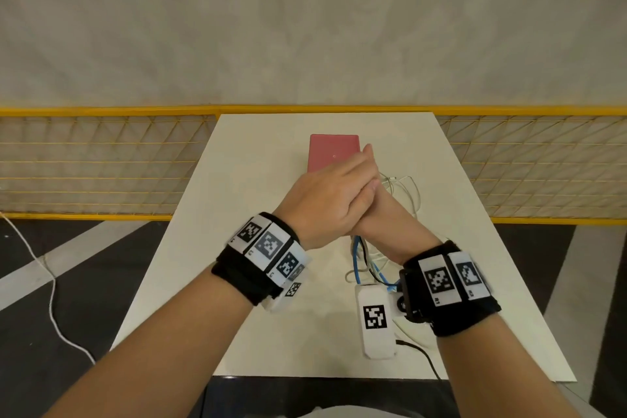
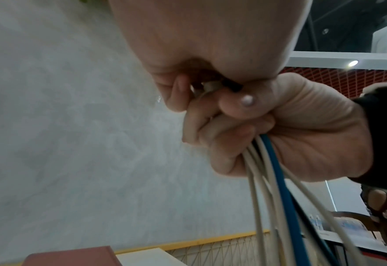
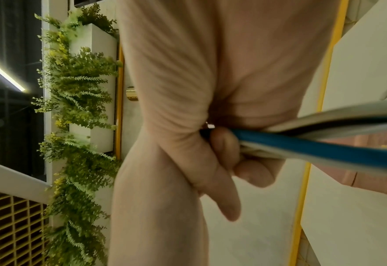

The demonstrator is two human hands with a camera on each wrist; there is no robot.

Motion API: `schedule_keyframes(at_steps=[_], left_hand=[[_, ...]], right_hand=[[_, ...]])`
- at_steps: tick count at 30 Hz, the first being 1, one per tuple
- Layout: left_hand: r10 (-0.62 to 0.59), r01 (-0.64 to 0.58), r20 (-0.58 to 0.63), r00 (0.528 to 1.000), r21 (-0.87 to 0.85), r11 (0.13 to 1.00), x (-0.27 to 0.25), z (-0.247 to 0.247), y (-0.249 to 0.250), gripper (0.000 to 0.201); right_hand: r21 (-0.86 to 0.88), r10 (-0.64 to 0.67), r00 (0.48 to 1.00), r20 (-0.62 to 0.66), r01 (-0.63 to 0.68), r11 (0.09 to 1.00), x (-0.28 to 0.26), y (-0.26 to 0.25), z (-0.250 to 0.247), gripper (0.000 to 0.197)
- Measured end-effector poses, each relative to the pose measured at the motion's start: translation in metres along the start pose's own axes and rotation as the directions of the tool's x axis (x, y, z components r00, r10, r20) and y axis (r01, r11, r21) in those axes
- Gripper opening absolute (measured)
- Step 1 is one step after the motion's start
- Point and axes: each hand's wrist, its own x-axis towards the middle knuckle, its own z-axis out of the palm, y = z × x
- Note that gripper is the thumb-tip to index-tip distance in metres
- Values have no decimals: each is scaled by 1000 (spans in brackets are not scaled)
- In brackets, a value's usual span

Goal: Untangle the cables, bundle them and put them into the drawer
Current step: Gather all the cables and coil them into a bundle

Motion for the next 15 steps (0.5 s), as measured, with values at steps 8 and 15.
schedule_keyframes(at_steps=[8,15], left_hand=[[-112,103,-63,992,-131,986,6,3,-7,30],[-524,491,25,851,-392,778,3,-2,-45,34]], right_hand=[[-49,-13,1000,8,13,999,-5,-7,1,70],[-620,62,987,148,44,783,-11,-8,-17,19]])
